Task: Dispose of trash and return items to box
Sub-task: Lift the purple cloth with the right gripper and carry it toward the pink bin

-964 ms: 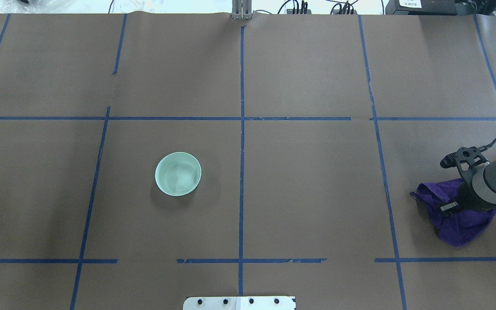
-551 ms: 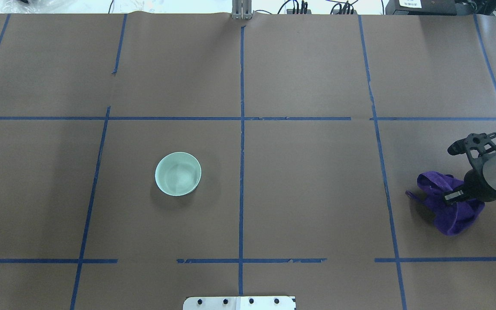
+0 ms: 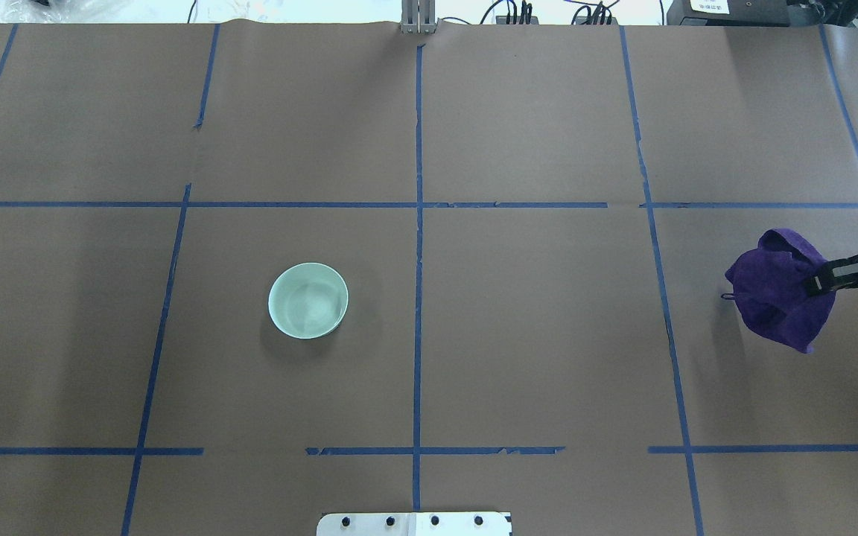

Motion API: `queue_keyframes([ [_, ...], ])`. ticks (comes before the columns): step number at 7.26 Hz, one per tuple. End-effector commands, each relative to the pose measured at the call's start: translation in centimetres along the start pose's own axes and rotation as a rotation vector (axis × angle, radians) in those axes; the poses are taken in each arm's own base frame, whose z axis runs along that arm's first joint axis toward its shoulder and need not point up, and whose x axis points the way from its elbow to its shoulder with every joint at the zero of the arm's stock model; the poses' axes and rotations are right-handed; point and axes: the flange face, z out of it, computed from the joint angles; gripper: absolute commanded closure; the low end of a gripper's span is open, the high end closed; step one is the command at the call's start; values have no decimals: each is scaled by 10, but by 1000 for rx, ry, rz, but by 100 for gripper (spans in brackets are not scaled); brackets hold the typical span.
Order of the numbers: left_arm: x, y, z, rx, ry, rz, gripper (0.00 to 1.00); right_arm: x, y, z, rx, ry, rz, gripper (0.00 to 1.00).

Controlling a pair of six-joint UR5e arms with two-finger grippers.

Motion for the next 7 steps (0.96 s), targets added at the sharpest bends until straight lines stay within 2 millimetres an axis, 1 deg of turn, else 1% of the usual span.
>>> queue_keyframes([
  [1,33,12,40,-69,95,46,100,4,-6,-54,88,-51,28,100],
  [2,44,19,54,-83,124,71,100,9,-8,-72,112,-72,45,100],
  [3,47,32,65,-79,126,99,100,15,-9,-86,137,-81,59,100],
  [4,49,35,68,-82,135,105,100,18,-9,-99,158,-92,71,100],
  [5,48,39,74,-85,155,106,100,18,-8,-111,185,-93,66,100],
  [6,38,47,92,-74,155,124,100,17,-8,-117,199,-94,65,100],
  [7,36,50,103,-67,156,141,100,18,-8,-118,202,-94,67,100],
])
